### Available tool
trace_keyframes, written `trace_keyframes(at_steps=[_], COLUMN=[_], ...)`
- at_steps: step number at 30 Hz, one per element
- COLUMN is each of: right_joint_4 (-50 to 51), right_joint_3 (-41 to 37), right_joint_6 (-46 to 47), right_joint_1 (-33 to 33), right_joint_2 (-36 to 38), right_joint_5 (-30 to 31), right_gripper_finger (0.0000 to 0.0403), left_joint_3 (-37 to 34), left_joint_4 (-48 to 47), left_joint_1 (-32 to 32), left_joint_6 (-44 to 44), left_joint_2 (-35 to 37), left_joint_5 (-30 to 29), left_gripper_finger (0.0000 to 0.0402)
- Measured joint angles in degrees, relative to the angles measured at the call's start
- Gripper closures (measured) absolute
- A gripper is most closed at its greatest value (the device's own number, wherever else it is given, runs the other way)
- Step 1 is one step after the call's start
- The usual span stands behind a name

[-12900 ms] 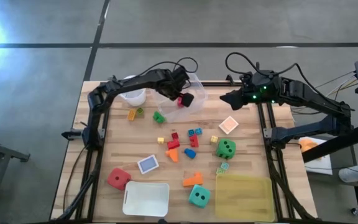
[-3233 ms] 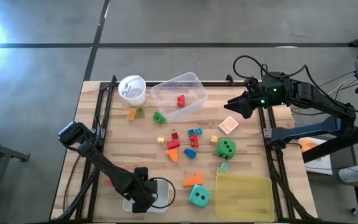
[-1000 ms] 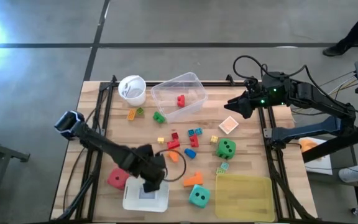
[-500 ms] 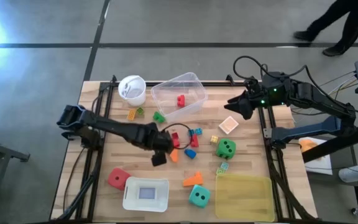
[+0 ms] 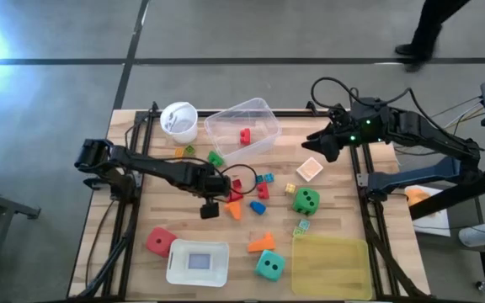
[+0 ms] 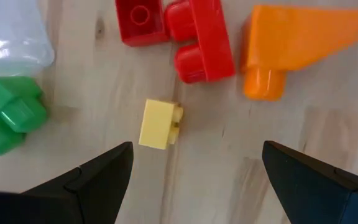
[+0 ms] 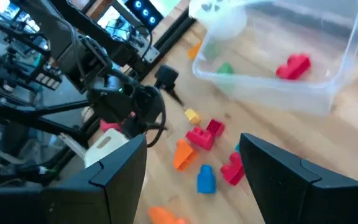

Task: Pick & Place Toys
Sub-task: Put the yellow game piece into the transparent bin

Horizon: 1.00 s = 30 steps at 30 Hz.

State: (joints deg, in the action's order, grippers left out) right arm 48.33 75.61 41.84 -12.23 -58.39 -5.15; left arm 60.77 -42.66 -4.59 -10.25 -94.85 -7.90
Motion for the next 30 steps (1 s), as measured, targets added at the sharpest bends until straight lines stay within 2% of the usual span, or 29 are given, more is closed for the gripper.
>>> trace_keyframes(at_steps=[3,9,18,30], right_joint_4=[0.0,-0.5,4.9,5.5], right_joint_3=[0.0,0.0,0.0,0.0], right_joint_6=[0.8,-7.4,-5.6,-5.6], right_joint_1=[0.0,0.6,0.9,1.2], right_joint_2=[-1.2,-3.1,-3.0,-2.7], right_joint_5=[-1.3,-1.4,-1.3,-1.3], right_gripper_finger=[0.0153,0.0153,0.0153,0.0153], left_joint_3=[-1.1,-2.0,-4.7,-8.2], left_joint_4=[1.4,4.6,10.1,14.4], left_joint_1=[1.3,3.6,4.0,4.3], left_joint_6=[1.3,2.4,4.3,7.2], left_joint_2=[0.0,0.1,0.1,0.1], left_joint_5=[0.0,1.8,3.6,3.6], left_gripper_finger=[0.0043,0.0043,0.0043,0.0044])
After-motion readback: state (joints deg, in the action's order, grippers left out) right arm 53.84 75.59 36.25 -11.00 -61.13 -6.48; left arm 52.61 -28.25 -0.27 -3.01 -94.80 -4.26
